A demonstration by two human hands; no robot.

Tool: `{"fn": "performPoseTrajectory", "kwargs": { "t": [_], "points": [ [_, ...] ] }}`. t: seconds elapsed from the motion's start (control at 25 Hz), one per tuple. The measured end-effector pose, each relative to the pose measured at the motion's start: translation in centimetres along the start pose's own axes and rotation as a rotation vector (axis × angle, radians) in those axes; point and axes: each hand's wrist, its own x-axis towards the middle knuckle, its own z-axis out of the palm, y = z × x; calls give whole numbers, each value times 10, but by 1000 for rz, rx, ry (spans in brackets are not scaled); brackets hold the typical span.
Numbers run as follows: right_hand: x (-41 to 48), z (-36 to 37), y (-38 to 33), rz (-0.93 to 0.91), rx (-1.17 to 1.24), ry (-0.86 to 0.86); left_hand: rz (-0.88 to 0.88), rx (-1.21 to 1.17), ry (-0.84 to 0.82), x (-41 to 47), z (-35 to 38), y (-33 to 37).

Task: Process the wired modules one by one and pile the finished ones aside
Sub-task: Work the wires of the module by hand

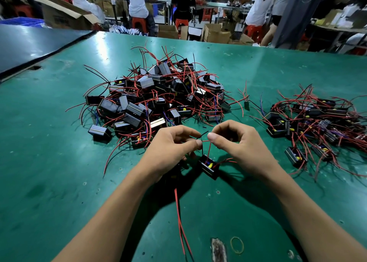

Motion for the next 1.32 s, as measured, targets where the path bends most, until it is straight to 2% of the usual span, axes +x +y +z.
{"fn": "performPoseTrajectory", "kwargs": {
  "t": [0.28,0.56,0.72,1.08,1.32],
  "points": [
    [0,5,3,7,-79,-33,45,14,0,2,2,-3],
    [1,4,5,70,6,-116,-38,-161,-19,0,2,1],
    [0,3,3,104,111,-142,64,-52,25,-1,3,2],
    [-1,3,0,87,82,-131,164,134,92,-3,6,2],
    [-1,4,3,83,124,-42,198,240,119,-4,10,2]
  ]
}}
